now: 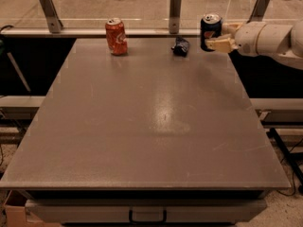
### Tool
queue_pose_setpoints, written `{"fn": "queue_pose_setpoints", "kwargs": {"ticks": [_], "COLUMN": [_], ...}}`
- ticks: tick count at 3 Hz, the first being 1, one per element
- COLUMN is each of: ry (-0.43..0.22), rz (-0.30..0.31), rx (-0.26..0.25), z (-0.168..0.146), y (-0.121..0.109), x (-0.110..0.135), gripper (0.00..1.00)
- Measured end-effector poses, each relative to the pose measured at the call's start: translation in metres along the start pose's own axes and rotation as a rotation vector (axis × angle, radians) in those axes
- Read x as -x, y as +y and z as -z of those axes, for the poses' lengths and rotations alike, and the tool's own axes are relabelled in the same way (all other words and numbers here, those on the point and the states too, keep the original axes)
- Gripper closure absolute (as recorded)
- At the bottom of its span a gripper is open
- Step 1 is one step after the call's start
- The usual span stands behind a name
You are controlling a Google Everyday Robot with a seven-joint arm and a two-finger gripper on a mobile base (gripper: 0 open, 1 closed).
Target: Move pepsi can near rxbar blueberry
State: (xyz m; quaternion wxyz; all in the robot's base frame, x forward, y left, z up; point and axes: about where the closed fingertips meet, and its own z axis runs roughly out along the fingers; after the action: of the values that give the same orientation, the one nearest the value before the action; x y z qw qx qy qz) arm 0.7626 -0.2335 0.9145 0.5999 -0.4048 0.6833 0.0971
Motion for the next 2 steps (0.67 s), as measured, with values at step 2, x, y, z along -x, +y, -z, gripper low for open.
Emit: {"fn": "queue_pose_setpoints", "kwargs": {"ticks": [2], "ry": [0.017], "rz": [-0.064], "rx": [0.02], "z": [-0.0244], "y": [0.0046], "x": [-0.0242], "gripper": [0.53]}}
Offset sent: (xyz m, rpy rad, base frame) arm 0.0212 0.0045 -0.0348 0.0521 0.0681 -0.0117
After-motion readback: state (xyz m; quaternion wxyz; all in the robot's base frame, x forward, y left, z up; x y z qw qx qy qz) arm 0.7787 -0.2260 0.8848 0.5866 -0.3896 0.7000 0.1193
